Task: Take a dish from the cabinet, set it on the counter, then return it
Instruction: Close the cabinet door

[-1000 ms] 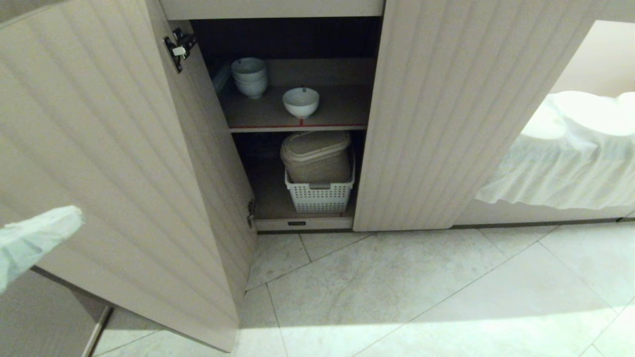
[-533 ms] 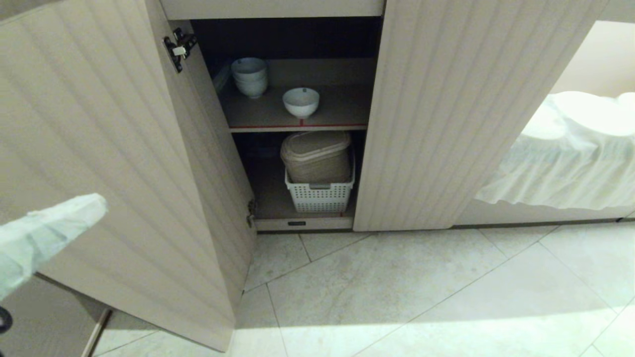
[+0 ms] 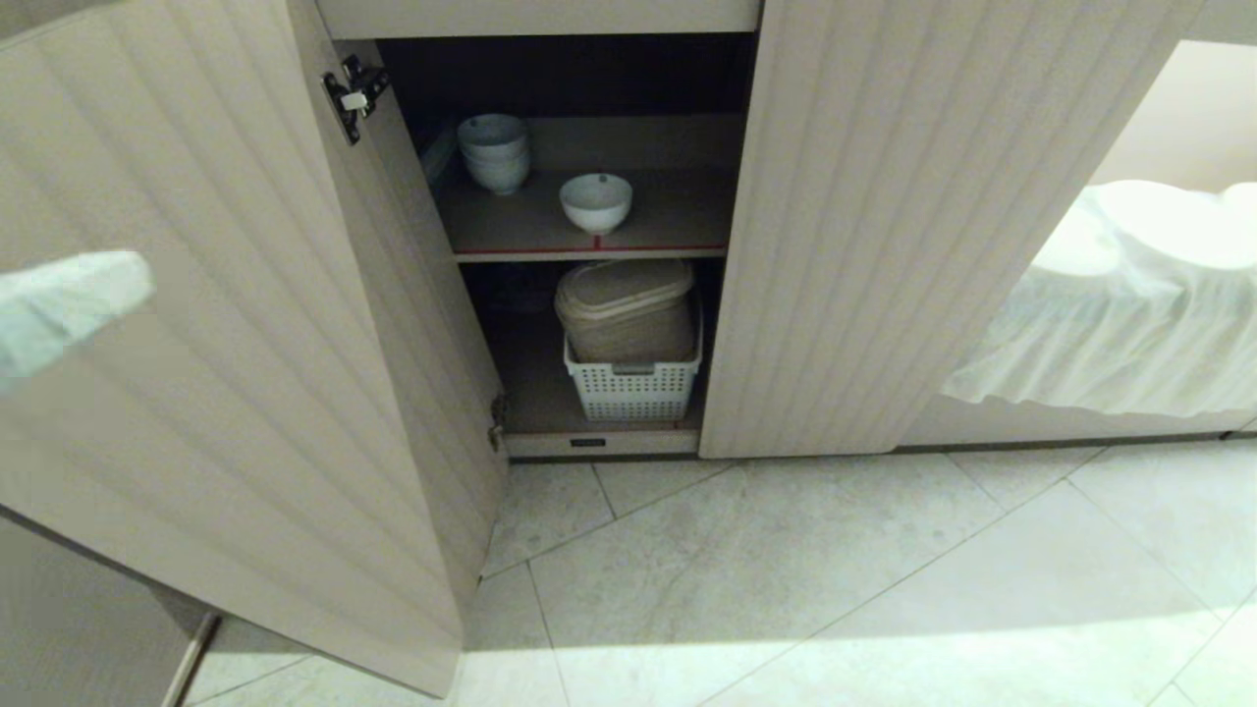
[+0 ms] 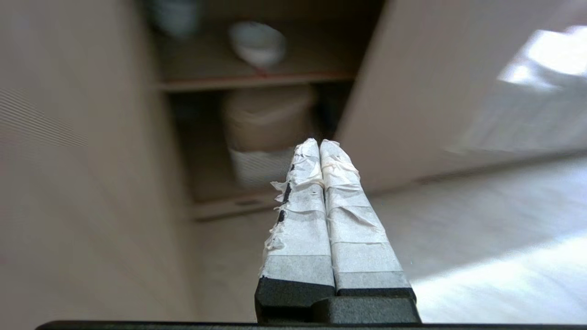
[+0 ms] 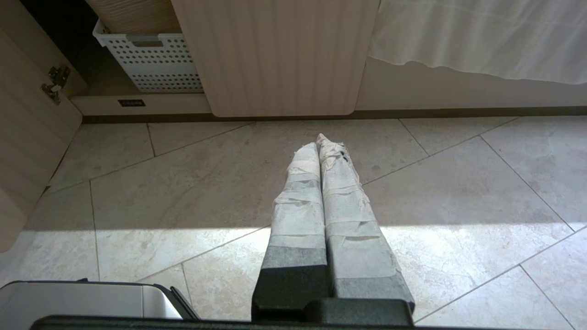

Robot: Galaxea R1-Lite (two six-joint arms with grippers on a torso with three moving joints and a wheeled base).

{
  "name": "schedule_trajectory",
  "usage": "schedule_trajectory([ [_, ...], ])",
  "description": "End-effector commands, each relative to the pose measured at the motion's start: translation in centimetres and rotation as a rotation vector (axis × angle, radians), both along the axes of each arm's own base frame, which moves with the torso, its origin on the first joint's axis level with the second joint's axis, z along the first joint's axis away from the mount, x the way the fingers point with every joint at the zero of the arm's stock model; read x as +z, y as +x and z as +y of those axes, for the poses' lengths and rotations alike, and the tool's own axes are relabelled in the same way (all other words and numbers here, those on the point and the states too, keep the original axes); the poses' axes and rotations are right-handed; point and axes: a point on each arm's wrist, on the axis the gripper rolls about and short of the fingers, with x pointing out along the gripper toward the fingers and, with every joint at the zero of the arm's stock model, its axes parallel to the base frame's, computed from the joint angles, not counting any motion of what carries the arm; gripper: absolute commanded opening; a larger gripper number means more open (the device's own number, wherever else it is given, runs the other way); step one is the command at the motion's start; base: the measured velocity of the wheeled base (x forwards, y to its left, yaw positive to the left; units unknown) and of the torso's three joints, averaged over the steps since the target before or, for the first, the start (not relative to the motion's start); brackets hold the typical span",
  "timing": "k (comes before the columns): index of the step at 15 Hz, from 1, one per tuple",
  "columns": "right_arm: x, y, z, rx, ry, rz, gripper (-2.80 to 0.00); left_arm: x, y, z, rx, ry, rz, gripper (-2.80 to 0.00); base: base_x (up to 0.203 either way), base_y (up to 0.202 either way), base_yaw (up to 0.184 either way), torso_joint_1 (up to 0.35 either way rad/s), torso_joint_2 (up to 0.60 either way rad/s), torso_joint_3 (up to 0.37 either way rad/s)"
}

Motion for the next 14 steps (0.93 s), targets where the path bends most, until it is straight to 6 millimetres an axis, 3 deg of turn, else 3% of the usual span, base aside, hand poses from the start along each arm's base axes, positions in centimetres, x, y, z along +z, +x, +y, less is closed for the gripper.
schedule_trajectory([
  [1, 0.0, 0.0, 0.0, 0.000, 0.000, 0.000, -2.80, 2.6, 0.1, 2.2, 0.125, -0.012, -0.022, -2.80, 0.000, 0.000, 0.000, 0.000, 0.00, 0.000],
  [5, 0.0, 0.0, 0.0, -0.001, 0.000, 0.000, -2.80, 6.8, 0.8, 4.9, 0.365, -0.086, -0.057, -2.80, 0.000, 0.000, 0.000, 0.000, 0.00, 0.000],
  [9, 0.0, 0.0, 0.0, 0.000, 0.000, 0.000, -2.80, 10.5, 0.7, 6.0, 0.433, -0.101, -0.090, -2.80, 0.000, 0.000, 0.000, 0.000, 0.00, 0.000],
  [14, 0.0, 0.0, 0.0, -0.001, 0.000, 0.000, -2.80, 12.4, 0.8, 7.1, 0.601, -0.045, -0.113, -2.80, 0.000, 0.000, 0.000, 0.000, 0.00, 0.000],
])
